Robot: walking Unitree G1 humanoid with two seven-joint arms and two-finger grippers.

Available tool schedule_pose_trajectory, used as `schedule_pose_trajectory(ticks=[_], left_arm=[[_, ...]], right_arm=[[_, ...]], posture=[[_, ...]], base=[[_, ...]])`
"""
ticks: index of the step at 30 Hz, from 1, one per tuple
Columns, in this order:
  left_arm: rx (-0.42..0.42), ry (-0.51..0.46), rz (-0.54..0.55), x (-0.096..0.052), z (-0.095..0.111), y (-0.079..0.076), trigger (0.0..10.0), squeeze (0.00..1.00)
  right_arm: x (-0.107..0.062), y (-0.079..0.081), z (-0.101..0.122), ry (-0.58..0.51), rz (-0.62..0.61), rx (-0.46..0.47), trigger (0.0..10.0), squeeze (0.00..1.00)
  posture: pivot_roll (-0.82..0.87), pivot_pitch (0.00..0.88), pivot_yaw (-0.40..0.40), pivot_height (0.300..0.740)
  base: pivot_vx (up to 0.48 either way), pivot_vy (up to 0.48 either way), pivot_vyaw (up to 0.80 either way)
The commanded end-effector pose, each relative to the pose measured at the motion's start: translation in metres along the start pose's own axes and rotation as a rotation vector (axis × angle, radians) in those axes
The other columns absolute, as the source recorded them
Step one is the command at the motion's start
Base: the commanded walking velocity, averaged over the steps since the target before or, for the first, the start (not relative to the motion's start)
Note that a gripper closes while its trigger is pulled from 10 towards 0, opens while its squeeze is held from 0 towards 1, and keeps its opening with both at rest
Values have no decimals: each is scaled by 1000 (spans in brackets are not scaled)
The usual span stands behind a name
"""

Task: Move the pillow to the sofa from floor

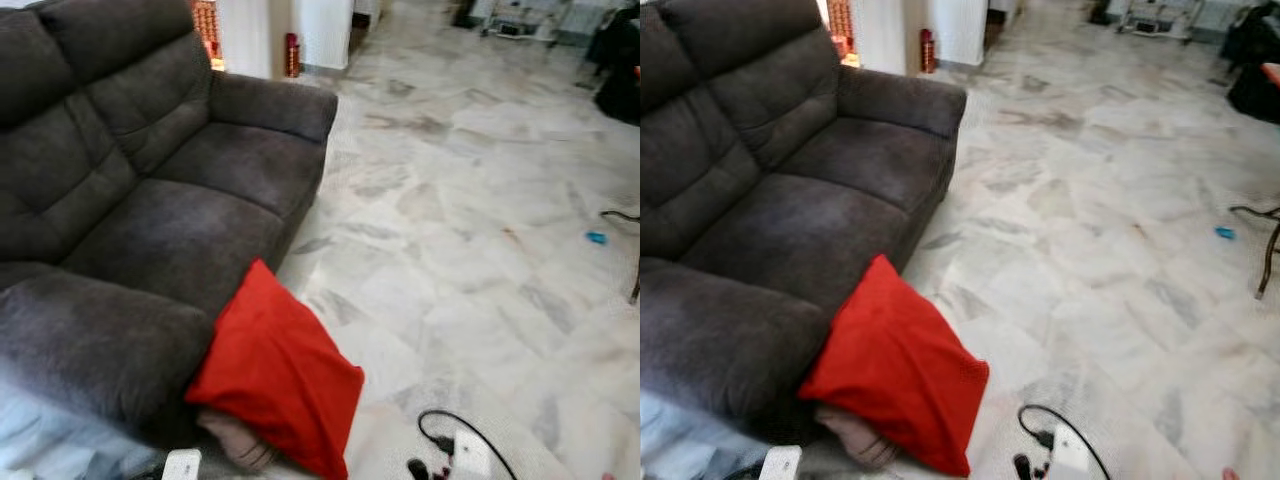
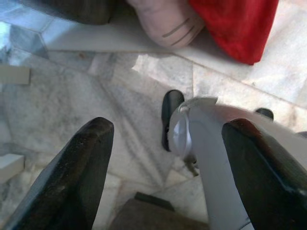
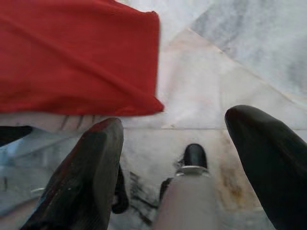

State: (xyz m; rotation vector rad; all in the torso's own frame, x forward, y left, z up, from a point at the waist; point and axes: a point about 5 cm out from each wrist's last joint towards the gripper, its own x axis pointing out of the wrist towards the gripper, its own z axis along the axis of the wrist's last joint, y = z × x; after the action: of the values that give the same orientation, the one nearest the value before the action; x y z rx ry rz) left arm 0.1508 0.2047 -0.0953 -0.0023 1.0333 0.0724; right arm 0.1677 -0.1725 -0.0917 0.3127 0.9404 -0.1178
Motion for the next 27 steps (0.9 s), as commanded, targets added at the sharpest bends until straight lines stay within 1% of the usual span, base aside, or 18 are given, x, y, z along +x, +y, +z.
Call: schedule_pose_trajectory(ticks=[1, 3, 7, 9, 12, 14, 16, 19, 20, 21, 23, 24, 27], left_arm=[[-4, 1, -8, 0, 0, -4, 10000, 0], [-4, 1, -8, 0, 0, -4, 10000, 0], [-4, 0, -9, 0, 0, -4, 10000, 0], [-6, 0, -9, 0, 0, -5, 10000, 0], [-7, 1, -9, 1, 0, -5, 10000, 0], [-7, 1, -8, 1, 0, -5, 10000, 0], [-5, 2, -7, 1, 0, -5, 10000, 0], [-1, 3, -5, 1, 0, -5, 10000, 0], [5, 4, -2, 1, 0, -5, 10000, 0], [7, 5, 1, 1, 0, -4, 10000, 0], [13, 6, 3, 1, 0, -4, 10000, 0], [18, 6, 7, 1, 0, -4, 10000, 0], [13, 7, 17, 1, 0, -4, 10000, 0]], right_arm=[[-1, -5, -3, 10, -25, 17, 10000, 0], [-1, -2, -3, 11, -22, 15, 10000, 0], [-1, -2, -4, 11, -21, -2, 10000, 0], [-1, -2, -4, 11, -19, -13, 10000, 0], [-3, -6, -8, 10, -21, 9, 10000, 0], [-4, -10, -10, 9, -24, 8, 10000, 0], [-6, -15, -12, 6, -23, 31, 10000, 0], [-7, -20, -12, 9, -22, 16, 10000, 0], [-9, -26, -12, 9, -25, 14, 10000, 0], [-10, -32, -11, 8, -31, 17, 10000, 0], [-11, -37, -10, 6, -35, 18, 10000, 0], [-13, -43, -8, 5, -40, 17, 10000, 0], [-15, -52, -6, 4, -45, 13, 10000, 0]], posture=[[12, 0, -54, 740], [12, 0, -54, 740], [14, 0, -57, 740], [14, 0, -58, 740], [14, 0, -58, 740], [14, 0, -58, 740], [15, 0, -59, 740], [16, 0, -59, 740], [16, 0, -60, 740], [16, 0, -60, 740], [18, 0, -61, 740], [19, 0, -62, 740], [19, 0, -62, 740]], base=[[255, 0, 0], [274, 0, 0], [291, 0, 0], [307, 0, 800], [307, 0, 800], [319, 0, 0], [313, 0, 0], [315, 0, 0], [285, 0, 0], [0, 0, 0], [0, 0, 0], [0, 0, 0], [0, 0, 0]])
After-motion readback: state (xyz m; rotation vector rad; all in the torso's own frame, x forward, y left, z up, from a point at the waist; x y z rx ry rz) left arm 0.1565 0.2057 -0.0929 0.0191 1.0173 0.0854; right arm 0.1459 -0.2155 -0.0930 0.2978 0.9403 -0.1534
